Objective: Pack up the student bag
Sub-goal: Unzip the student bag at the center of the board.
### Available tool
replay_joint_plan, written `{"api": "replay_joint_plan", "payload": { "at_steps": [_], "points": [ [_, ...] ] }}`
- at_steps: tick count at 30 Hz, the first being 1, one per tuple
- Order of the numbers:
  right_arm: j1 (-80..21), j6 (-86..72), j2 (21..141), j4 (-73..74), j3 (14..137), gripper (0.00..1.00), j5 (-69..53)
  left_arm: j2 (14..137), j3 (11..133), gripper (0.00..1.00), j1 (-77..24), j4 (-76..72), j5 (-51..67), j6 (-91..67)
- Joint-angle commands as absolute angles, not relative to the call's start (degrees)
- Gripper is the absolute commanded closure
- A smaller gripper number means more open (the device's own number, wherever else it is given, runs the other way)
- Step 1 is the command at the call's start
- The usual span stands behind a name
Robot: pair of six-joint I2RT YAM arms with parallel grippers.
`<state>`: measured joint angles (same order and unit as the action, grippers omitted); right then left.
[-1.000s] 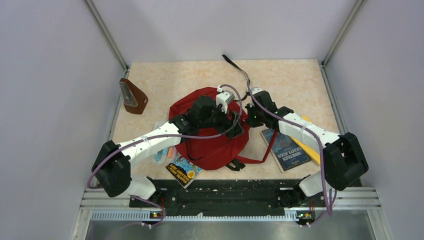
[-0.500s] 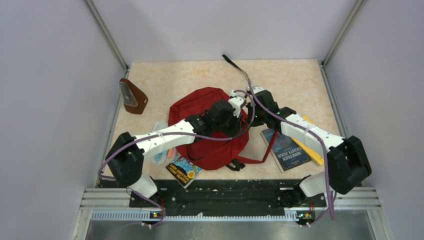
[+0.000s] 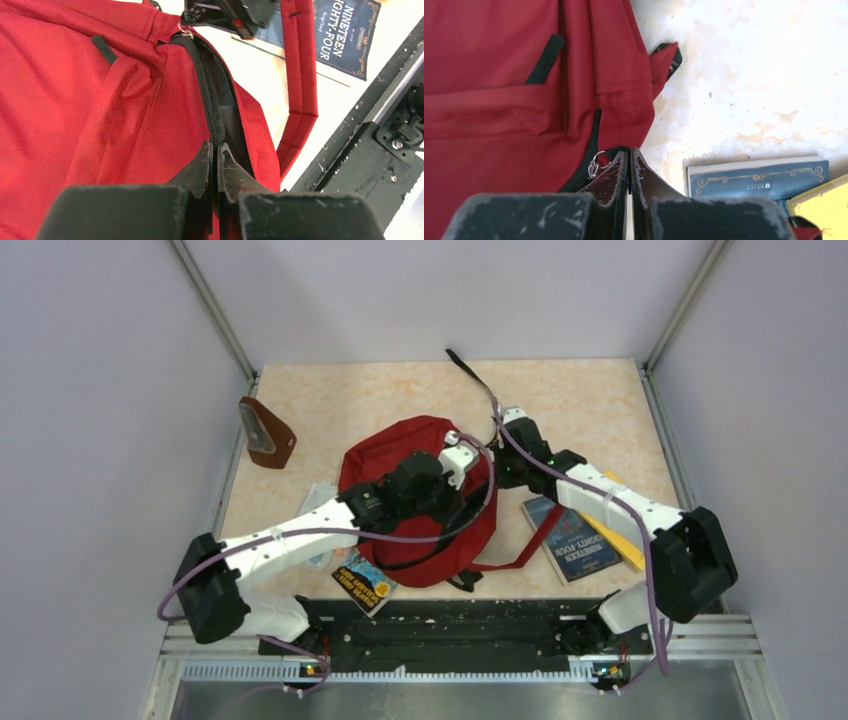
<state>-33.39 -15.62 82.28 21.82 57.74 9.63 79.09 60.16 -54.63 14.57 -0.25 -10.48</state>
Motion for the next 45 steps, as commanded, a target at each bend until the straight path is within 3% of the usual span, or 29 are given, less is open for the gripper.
{"api": "replay_joint_plan", "payload": {
  "at_steps": [1, 12, 20, 22, 24, 25, 28, 37, 39, 41, 44, 45],
  "points": [
    [-32.3, -14.4, 86.2, 20.2, 63.3, 1.0, 15.6, 69.9, 58.1, 1.0, -55.1, 18.0, 3.7, -6.1],
    [-31.3, -11.2, 99.7, 18.0, 73.8, 1.0, 15.5, 55.8, 55.0, 1.0, -55.0, 22.7, 3.9, -4.2],
    [-31.3, -11.5, 97.8, 20.8, 74.6, 1.0, 15.8, 53.6, 52.8, 1.0, -55.0, 19.8, -2.8, -6.2],
    [-31.3, -12.1, 96.0, 21.9, 73.7, 0.9, 15.5, 55.2, 53.1, 1.0, -55.0, 18.9, -4.2, -6.7],
    [-31.3, -12.9, 93.4, 22.8, 72.0, 0.69, 14.9, 57.3, 53.8, 1.0, -54.9, 18.0, -5.4, -7.0],
    [-31.3, -13.4, 92.1, 23.1, 70.8, 0.54, 14.7, 58.4, 54.2, 1.0, -54.8, 17.4, -5.9, -6.8],
    [-31.3, -14.6, 86.5, 23.5, 66.6, 0.35, 13.8, 62.1, 55.1, 1.0, -53.3, 14.9, -6.1, -4.4],
    [-31.4, -19.6, 71.6, 22.8, 54.0, 0.25, 6.6, 75.6, 61.2, 0.98, -41.3, 3.5, -0.5, 4.0],
    [-31.5, -21.2, 68.8, 21.6, 51.3, 0.24, 3.7, 79.9, 62.2, 0.93, -39.5, 0.9, -0.4, 6.5],
    [-31.8, -22.7, 66.1, 20.7, 48.3, 0.23, 2.2, 84.0, 63.8, 0.78, -37.7, 0.6, -1.1, 7.5],
    [-32.0, -24.1, 63.0, 19.9, 45.3, 0.22, 1.4, 89.3, 68.2, 0.38, -35.7, 3.6, -2.8, 7.9],
    [-32.1, -24.4, 62.3, 19.7, 44.5, 0.22, 1.3, 90.1, 69.4, 0.3, -35.6, 5.2, -4.3, 7.7]
  ]
}}
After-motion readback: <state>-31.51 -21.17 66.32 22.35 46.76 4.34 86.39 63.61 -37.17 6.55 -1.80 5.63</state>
